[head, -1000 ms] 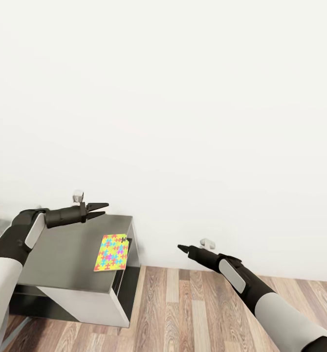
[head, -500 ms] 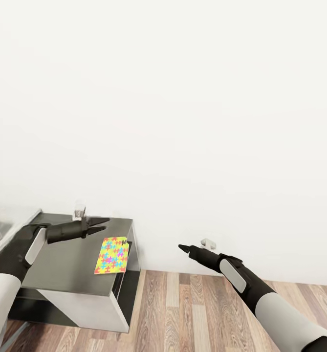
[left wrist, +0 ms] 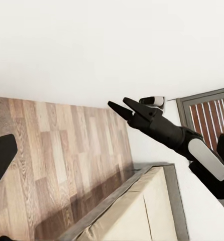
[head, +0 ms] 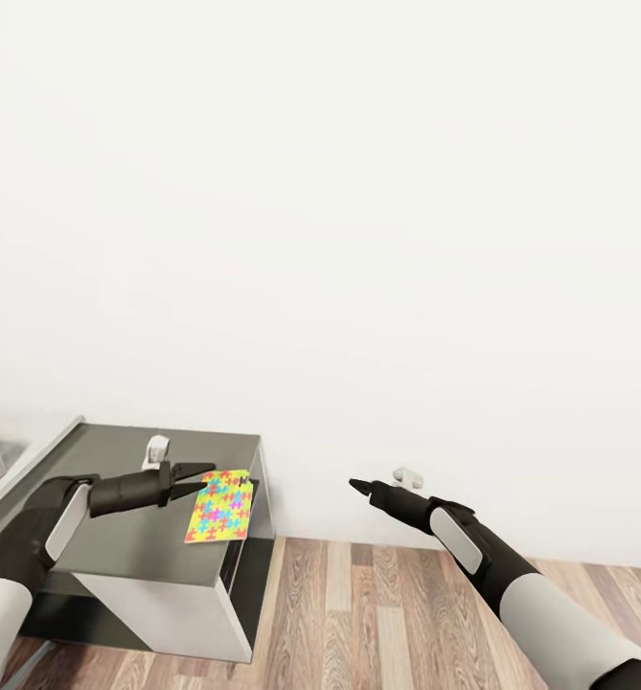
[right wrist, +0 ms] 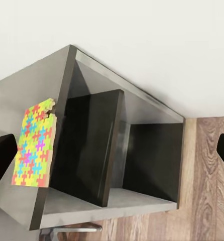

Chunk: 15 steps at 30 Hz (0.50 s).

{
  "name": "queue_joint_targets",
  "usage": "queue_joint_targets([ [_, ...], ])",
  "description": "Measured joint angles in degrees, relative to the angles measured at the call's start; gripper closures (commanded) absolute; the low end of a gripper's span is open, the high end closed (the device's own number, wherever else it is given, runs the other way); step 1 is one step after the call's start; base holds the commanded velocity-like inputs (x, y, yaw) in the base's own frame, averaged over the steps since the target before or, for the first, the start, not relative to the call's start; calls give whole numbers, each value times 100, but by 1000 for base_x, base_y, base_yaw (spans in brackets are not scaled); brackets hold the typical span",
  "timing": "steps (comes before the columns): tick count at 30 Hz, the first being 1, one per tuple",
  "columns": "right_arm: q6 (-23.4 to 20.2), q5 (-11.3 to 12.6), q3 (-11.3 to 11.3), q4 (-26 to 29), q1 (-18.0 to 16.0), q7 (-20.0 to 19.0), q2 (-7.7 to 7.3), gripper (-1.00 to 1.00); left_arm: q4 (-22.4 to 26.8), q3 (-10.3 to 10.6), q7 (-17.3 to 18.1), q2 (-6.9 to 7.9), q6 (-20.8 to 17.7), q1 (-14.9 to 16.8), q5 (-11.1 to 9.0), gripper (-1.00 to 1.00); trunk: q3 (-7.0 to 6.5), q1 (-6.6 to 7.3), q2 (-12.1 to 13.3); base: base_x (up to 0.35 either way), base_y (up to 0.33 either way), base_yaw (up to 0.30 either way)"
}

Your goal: Put all the toys in the child's room - the three board games (two on the bed and one on the table), the two jigsaw puzzles on the table, and the tennis ball on the table - inside the toy box on the table in the child's room.

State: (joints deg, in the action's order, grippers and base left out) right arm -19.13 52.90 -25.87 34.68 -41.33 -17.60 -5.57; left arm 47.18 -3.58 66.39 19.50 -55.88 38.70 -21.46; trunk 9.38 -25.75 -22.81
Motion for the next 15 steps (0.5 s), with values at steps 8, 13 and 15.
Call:
queue_joint_targets([
  [8,4,0,0,0,0,1,4,-100,10,-9,26,-17,44,-13,8,-100,-72,0,0,0,0,0],
  [13,7,0,0,0,0,20,12,-100,17,-11,29,-17,48,-13,9,-100,-83,0,1,0,0,0],
  [15,11,-4,0,0,0,39,18,-100,18,-14,30,-17,47,-13,9,-100,-85,0,1,0,0,0],
])
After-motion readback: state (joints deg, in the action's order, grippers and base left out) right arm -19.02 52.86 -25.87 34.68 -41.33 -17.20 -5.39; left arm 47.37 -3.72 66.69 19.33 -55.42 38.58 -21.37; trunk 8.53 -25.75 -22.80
